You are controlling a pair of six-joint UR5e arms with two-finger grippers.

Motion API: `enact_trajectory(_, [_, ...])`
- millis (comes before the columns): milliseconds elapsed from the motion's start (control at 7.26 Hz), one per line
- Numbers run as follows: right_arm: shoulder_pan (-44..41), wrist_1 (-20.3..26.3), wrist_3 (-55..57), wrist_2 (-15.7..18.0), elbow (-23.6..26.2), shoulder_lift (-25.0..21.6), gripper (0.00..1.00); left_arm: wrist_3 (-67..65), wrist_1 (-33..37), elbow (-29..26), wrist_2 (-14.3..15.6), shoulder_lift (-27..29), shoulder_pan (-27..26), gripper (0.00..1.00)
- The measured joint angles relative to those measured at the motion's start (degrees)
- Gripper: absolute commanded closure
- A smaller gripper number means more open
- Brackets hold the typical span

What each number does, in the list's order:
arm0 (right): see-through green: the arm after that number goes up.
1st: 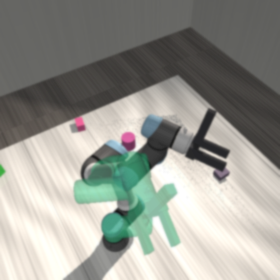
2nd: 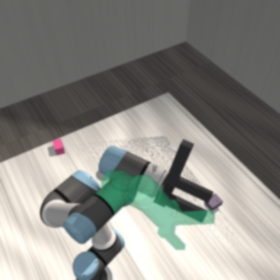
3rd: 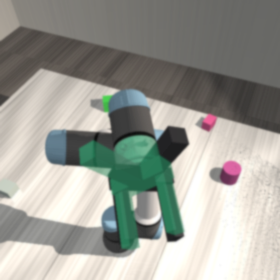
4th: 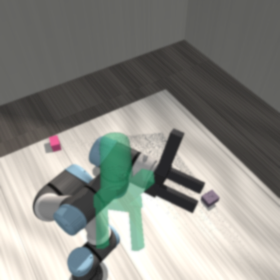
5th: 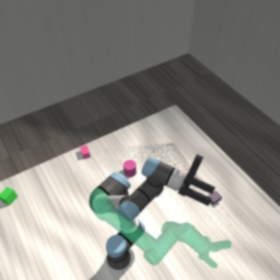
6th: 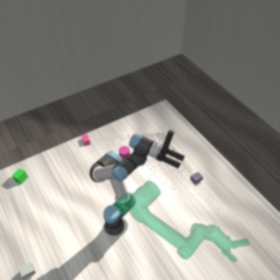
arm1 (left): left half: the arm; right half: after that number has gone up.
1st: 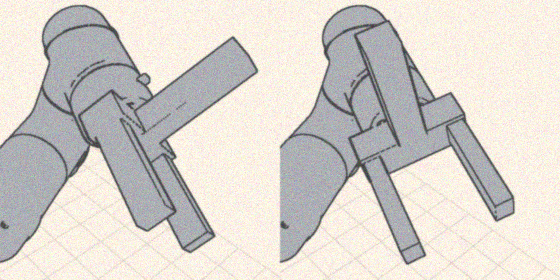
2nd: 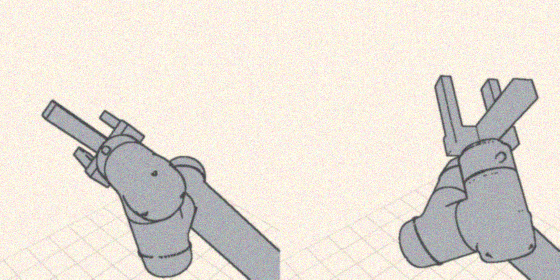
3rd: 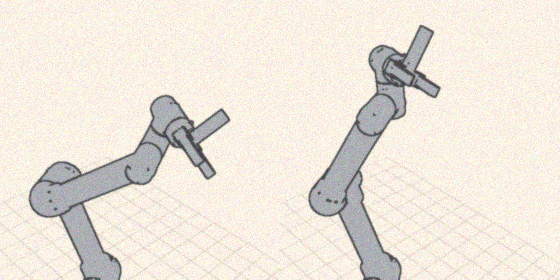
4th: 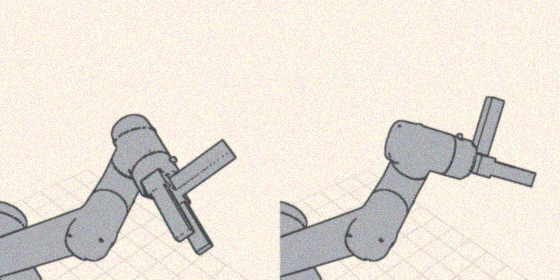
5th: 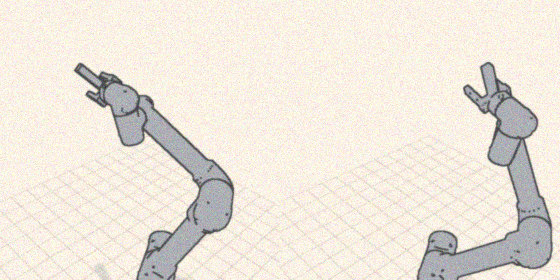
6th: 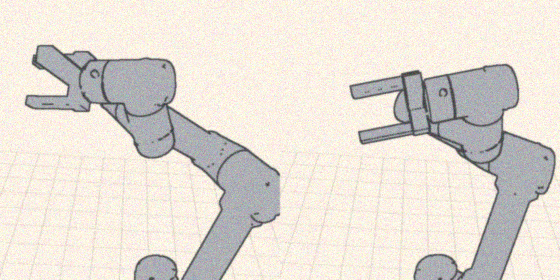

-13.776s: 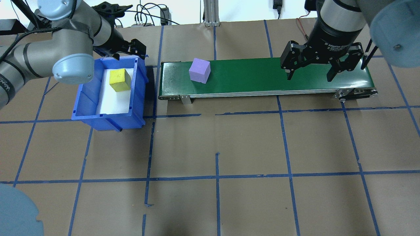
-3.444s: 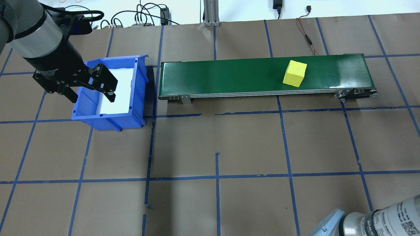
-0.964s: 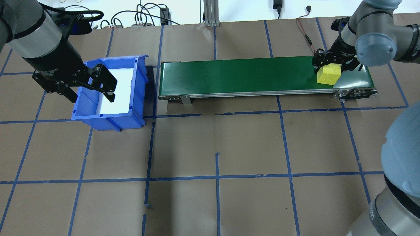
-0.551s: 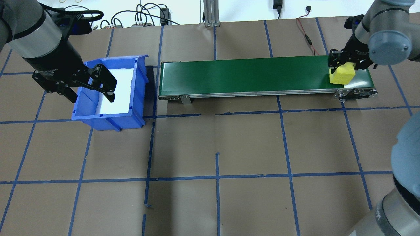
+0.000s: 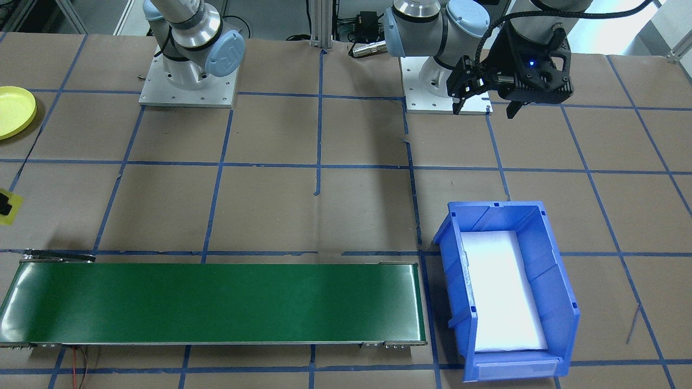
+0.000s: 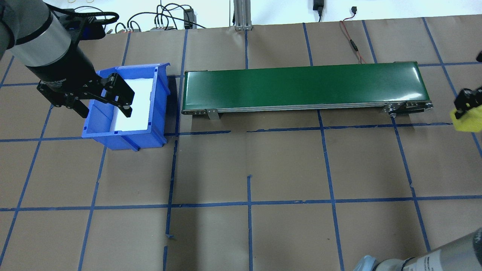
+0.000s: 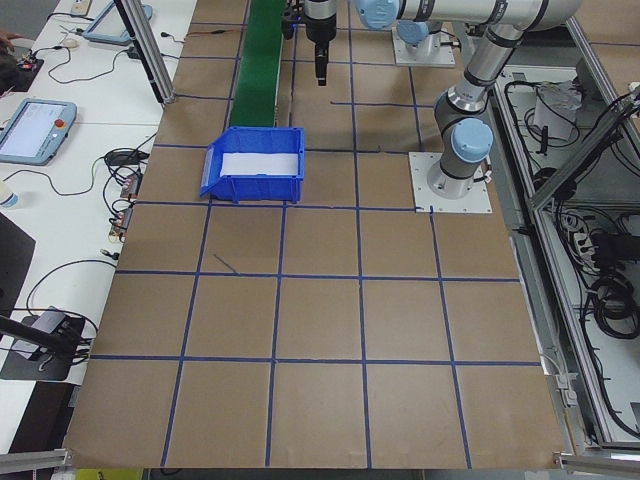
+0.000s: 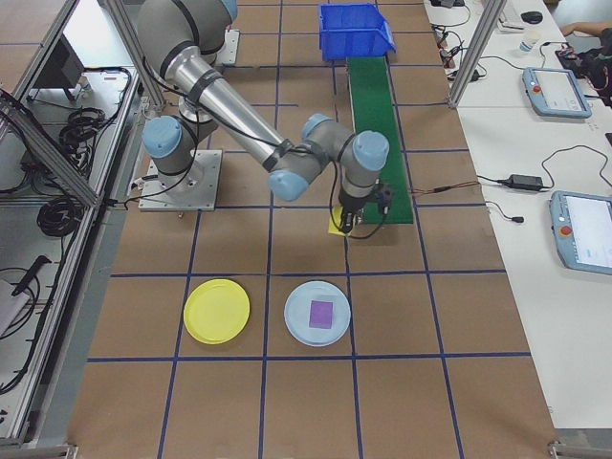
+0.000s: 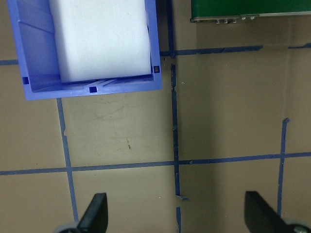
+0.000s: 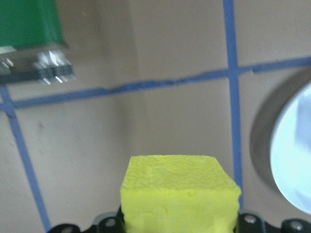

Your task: Move block left to right into plate

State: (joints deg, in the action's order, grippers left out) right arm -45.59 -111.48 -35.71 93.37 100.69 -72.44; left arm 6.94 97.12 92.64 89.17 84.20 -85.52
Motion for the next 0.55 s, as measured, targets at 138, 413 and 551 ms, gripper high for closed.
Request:
enact_trajectory(138, [8.93, -0.80, -7.92, -0.10, 4.68, -1.86, 0.68, 0.00, 0.00, 0.00, 0.02, 0.00, 0.00, 0.00])
enact_trajectory(413, [23.35, -3.99, -21.14, -0.32, 10.33, -3.84, 0.68, 0.00, 0.00, 0.00, 0.03, 0.00, 0.00, 0.00])
enact_trajectory(551, [28.40, -4.87, -25.58, -0.11, 11.20, -4.02, 0.68, 0.00, 0.00, 0.00, 0.04, 0.00, 0.00, 0.00])
